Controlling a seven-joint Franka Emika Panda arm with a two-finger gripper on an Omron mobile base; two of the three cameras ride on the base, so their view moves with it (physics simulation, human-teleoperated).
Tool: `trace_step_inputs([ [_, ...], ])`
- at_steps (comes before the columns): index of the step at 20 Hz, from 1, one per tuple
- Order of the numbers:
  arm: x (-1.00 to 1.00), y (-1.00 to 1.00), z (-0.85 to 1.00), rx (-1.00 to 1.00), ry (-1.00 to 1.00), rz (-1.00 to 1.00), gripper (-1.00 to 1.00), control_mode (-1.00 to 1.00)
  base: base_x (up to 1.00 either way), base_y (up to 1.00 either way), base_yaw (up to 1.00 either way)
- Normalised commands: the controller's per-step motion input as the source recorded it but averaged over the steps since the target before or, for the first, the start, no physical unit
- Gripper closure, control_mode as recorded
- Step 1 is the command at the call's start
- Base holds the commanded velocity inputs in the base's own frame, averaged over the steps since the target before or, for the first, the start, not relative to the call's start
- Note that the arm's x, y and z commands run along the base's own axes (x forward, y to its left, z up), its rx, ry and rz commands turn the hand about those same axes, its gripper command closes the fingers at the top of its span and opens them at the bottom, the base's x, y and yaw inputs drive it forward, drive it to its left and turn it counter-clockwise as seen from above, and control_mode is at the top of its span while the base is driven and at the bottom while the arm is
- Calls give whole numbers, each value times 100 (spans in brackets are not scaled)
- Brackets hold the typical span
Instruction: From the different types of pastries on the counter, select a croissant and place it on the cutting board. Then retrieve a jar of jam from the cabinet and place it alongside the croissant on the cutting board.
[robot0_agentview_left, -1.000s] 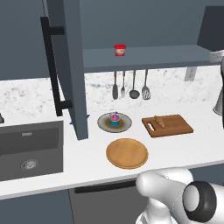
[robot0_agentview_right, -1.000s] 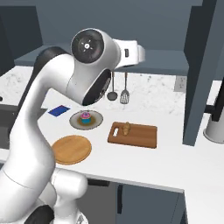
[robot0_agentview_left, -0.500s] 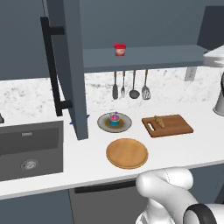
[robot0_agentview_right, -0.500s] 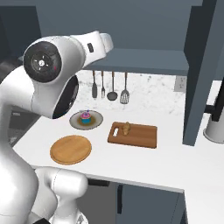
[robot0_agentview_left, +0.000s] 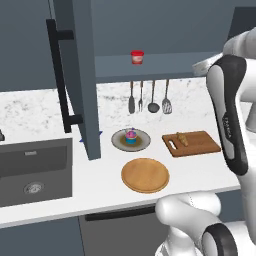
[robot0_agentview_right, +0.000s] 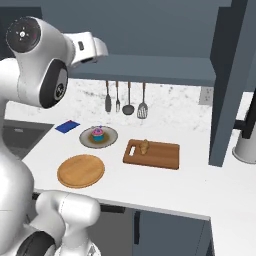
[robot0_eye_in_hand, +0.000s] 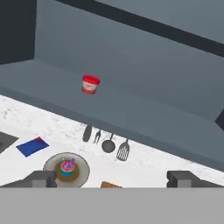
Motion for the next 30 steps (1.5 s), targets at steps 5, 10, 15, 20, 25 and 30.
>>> trace_step_inputs([
  [5, 0, -1, -4, 24, 0, 12, -100, -100, 0, 0, 0],
  [10, 1, 11, -12, 19, 0, 22, -100, -100, 0, 0, 0],
  [15, 44, 39, 0, 5, 1, 9, -100, -100, 0, 0, 0],
  [20, 46, 27, -14, 0, -6, 0, -100, -100, 0, 0, 0],
  [25, 48, 5, -33, 2, -17, 0, -100, -100, 0, 0, 0],
  [30, 58, 17, 2, 1, -3, 0, -100, -100, 0, 0, 0],
])
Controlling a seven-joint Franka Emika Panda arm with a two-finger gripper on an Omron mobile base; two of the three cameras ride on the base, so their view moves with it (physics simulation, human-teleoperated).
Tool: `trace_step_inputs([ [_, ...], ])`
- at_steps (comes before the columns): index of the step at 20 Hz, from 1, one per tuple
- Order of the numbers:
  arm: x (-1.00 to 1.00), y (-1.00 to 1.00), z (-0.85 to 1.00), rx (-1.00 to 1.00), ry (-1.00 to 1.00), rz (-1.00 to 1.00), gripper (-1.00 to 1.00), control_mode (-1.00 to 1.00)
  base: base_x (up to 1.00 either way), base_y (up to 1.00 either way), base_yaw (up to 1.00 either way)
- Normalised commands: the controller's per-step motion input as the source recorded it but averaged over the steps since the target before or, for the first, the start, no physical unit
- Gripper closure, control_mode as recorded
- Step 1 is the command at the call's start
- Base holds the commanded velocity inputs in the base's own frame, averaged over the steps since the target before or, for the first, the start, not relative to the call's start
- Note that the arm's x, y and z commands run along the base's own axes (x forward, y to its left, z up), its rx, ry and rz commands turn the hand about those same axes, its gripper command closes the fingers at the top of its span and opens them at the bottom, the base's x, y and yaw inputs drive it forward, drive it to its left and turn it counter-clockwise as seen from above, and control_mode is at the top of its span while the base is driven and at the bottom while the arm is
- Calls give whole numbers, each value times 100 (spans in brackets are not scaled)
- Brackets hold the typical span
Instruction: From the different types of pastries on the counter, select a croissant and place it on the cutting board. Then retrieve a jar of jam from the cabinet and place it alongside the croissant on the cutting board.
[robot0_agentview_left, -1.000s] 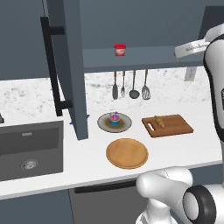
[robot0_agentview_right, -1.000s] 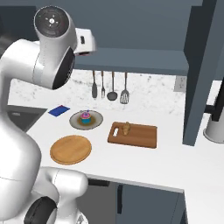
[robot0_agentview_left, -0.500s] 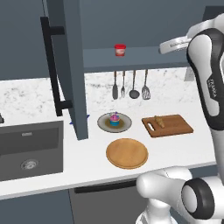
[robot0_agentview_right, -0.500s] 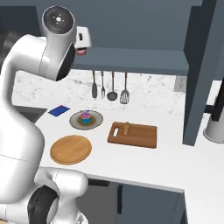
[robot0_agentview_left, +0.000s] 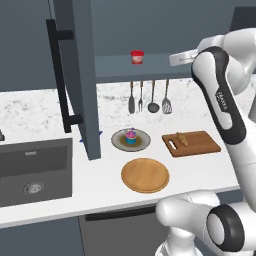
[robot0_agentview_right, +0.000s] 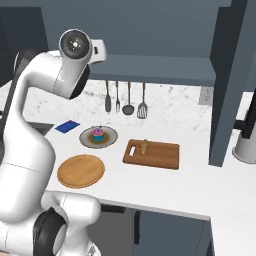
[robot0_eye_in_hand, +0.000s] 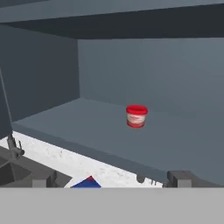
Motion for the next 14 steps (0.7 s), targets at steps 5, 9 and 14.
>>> trace_step_inputs([
  [5, 73, 13, 21, -4, 15, 0, -100, -100, 0, 0, 0],
  [9, 30, 3, -4, -1, 12, 0, -100, -100, 0, 0, 0],
  [14, 2, 0, -16, 0, -7, 0, -100, -100, 0, 0, 0],
])
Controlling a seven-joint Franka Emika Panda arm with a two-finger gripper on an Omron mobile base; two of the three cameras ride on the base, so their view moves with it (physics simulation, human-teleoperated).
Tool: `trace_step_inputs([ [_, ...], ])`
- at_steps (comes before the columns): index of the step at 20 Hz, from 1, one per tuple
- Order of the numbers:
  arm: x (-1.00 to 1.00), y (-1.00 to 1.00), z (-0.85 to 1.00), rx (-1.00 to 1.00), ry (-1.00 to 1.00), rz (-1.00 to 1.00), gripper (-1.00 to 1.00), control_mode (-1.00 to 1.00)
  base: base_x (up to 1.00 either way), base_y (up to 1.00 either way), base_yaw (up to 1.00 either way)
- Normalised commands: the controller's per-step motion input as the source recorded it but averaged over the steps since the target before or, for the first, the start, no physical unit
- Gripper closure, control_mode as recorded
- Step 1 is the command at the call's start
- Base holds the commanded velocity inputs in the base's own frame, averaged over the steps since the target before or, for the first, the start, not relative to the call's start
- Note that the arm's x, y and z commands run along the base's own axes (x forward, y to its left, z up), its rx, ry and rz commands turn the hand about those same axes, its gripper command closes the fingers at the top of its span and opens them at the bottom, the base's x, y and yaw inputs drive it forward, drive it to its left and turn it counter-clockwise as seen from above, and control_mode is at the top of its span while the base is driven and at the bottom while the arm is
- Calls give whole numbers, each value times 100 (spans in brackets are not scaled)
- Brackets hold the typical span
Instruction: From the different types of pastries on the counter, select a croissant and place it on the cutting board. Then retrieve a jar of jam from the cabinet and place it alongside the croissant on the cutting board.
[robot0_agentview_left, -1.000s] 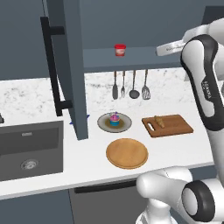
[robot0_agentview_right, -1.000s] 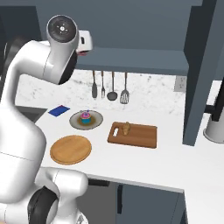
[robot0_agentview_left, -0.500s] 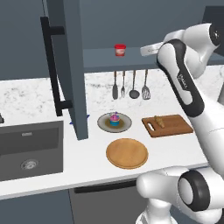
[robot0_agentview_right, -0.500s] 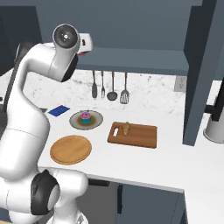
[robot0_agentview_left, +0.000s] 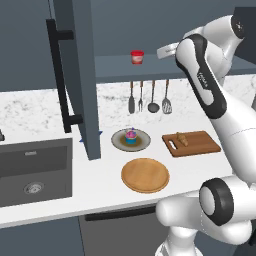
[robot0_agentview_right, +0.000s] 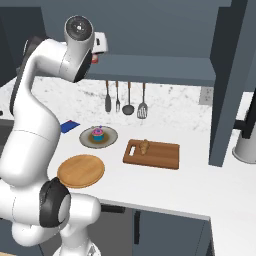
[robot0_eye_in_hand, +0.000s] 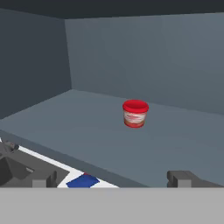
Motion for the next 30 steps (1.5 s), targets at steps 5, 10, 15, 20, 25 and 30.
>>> trace_step_inputs([
  [5, 18, 4, -25, 0, -16, 0, -100, -100, 0, 0, 0],
  [10, 46, 2, -9, 0, 0, 0, -100, -100, 0, 0, 0],
  [15, 51, 4, -2, 0, 2, 0, -100, -100, 0, 0, 0],
  [20, 51, 1, 0, 0, 1, 0, -100, -100, 0, 0, 0],
  [25, 45, 2, 0, 0, 3, 0, -100, -100, 0, 0, 0],
  [30, 22, 0, 0, 0, 1, 0, -100, -100, 0, 0, 0],
])
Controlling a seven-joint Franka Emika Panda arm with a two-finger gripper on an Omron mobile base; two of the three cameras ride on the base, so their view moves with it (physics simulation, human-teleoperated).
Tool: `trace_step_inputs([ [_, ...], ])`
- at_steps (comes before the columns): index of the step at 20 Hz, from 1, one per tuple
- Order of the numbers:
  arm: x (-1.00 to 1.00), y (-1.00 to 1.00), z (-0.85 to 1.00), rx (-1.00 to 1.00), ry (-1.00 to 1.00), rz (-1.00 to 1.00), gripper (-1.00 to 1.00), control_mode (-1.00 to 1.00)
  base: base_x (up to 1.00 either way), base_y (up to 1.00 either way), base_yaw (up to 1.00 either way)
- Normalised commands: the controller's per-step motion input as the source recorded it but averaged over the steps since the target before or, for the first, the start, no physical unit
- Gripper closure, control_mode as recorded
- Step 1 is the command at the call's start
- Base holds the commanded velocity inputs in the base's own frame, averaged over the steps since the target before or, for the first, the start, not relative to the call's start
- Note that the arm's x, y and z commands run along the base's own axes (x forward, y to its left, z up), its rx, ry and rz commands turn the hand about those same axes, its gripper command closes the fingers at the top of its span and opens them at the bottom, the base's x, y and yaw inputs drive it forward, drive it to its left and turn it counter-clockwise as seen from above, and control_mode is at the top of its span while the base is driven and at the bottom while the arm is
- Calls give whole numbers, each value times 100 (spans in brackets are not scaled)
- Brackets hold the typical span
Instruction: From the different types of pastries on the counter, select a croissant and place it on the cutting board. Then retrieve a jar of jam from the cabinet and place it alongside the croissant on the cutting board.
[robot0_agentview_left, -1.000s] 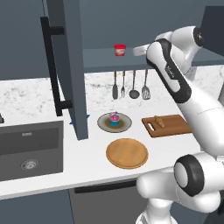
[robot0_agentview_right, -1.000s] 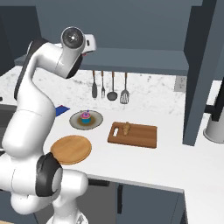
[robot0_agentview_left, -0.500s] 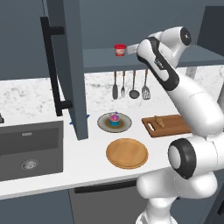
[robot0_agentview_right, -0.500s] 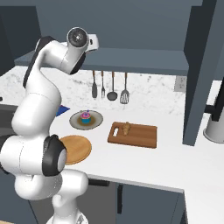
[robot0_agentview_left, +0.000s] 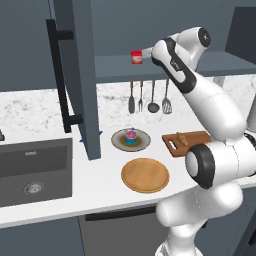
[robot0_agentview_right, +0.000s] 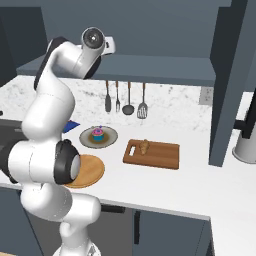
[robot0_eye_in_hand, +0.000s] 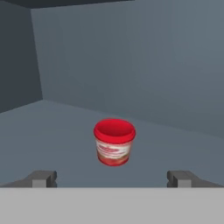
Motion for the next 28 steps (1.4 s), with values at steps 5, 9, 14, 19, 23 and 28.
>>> trace_step_inputs([
  [5, 13, 3, -4, 2, 2, 0, -100, -100, 0, 0, 0],
  [9, 18, 6, -10, 1, 3, 0, -100, -100, 0, 0, 0],
  [14, 18, 5, -9, 1, 3, 0, -100, -100, 0, 0, 0],
  [19, 23, 3, -14, 1, 4, 0, -100, -100, 0, 0, 0],
  [23, 28, 2, -13, 2, 3, 0, -100, -100, 0, 0, 0],
  [28, 28, 8, -7, 7, 4, 1, -100, -100, 0, 0, 0],
])
